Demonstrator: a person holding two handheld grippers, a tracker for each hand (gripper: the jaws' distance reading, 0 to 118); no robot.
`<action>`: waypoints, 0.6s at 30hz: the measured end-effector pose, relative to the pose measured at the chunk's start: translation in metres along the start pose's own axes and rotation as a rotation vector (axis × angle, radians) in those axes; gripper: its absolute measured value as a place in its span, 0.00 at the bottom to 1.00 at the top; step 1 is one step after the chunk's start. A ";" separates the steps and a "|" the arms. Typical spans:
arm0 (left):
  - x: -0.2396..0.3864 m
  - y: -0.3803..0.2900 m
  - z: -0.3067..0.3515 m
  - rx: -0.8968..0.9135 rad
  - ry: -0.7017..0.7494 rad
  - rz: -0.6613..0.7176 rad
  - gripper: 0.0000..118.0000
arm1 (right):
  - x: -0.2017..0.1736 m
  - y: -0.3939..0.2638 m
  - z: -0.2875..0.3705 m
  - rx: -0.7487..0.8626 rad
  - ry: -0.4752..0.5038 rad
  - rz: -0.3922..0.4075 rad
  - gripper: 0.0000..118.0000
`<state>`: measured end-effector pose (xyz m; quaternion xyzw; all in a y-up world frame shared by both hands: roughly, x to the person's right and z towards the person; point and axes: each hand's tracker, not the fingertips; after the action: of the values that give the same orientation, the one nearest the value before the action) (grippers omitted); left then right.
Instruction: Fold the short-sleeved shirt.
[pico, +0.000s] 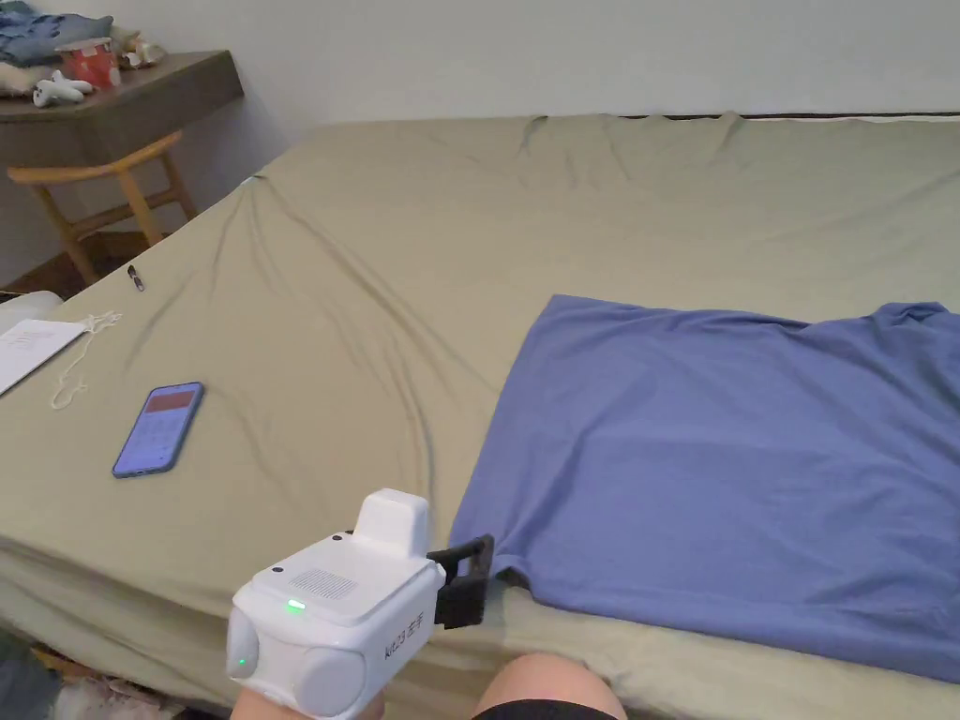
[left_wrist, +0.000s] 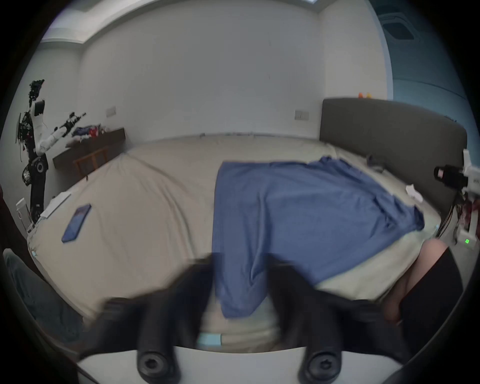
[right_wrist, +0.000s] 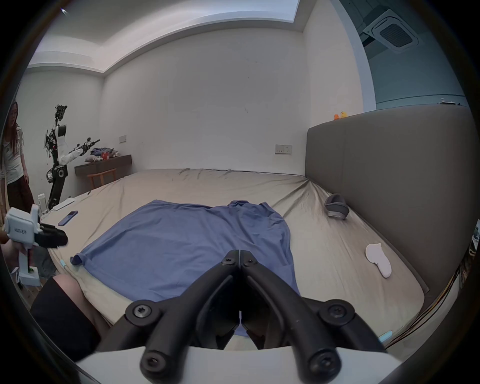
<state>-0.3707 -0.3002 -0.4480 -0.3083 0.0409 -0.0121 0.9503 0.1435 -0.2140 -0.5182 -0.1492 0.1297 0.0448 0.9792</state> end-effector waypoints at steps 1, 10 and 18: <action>0.000 -0.005 -0.009 -0.071 0.008 -0.008 1.00 | -0.001 -0.001 -0.001 -0.008 0.005 0.002 0.00; 0.019 -0.021 -0.030 -0.041 -0.016 -0.066 0.44 | 0.003 -0.002 0.004 -0.052 0.029 -0.010 0.00; 0.013 -0.018 -0.041 -0.097 -0.027 -0.076 0.00 | 0.000 -0.001 0.007 -0.082 0.042 -0.001 0.00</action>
<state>-0.3614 -0.3395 -0.4718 -0.3553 0.0168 -0.0421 0.9337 0.1452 -0.2127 -0.5111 -0.1900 0.1484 0.0464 0.9694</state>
